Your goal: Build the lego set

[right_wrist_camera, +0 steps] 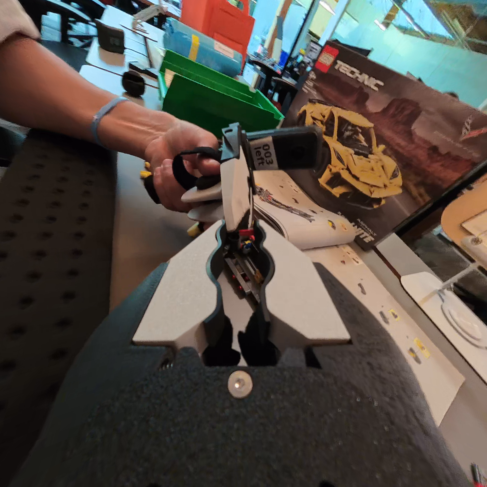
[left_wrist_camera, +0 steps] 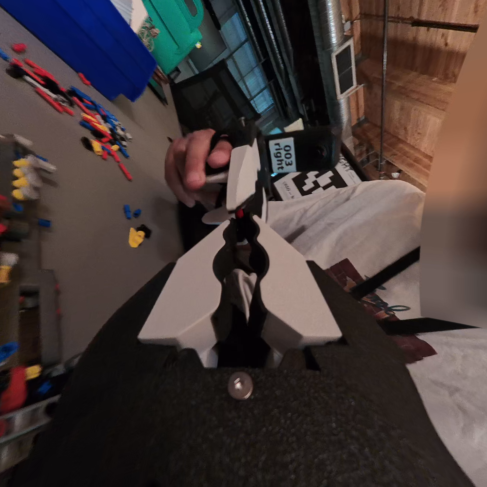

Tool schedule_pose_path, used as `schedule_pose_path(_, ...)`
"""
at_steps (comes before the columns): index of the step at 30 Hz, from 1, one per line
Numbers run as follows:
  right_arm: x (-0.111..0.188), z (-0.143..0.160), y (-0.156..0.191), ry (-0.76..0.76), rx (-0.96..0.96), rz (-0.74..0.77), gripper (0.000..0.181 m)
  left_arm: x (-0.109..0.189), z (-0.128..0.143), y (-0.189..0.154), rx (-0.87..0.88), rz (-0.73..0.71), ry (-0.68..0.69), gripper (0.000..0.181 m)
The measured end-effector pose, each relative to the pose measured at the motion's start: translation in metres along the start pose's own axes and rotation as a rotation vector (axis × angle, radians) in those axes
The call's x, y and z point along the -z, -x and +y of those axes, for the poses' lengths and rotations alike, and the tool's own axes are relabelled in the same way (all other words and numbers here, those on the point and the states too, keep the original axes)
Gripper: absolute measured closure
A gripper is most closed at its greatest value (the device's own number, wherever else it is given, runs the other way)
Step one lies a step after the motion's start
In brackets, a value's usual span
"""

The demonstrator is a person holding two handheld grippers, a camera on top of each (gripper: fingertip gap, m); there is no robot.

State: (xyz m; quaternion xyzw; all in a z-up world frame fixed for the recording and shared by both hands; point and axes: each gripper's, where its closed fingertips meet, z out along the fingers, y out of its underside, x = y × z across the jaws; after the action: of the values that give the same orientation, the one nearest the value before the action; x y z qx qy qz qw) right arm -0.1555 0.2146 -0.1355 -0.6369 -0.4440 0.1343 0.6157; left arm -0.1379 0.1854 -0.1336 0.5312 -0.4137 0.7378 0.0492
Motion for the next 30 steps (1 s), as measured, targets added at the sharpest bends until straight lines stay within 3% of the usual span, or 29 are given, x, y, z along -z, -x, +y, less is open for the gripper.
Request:
schedule_pose_path(1, -0.001, 0.003, -0.004, 0.007, -0.016, 0.028, 0.161, 0.003, -0.003, 0.006, -0.012, -0.044, -0.009, 0.177)
schedule_pose_path(7, 0.004, 0.015, -0.030, -0.041, -0.255, 0.056, 0.156, 0.027, -0.026, 0.028, -0.156, -0.259, -0.088, 0.176)
schedule_pose_path(14, 0.005, 0.021, -0.038, -0.049, -0.295, 0.090, 0.163, 0.028, -0.034, 0.035, -0.143, -0.295, -0.154, 0.177)
schedule_pose_path(22, 0.011, 0.028, -0.056, -0.064, -0.408, 0.118, 0.164, 0.035, -0.038, 0.050, -0.285, -0.484, -0.132, 0.175)
schedule_pose_path(25, 0.010, 0.029, -0.059, -0.078, -0.481, 0.102, 0.159, 0.042, -0.043, 0.064, -0.460, -0.698, -0.098, 0.175)
schedule_pose_path(30, 0.005, 0.036, -0.067, -0.057, -0.579, 0.130, 0.155, 0.060, -0.058, 0.071, -0.971, -1.168, 0.031, 0.176)
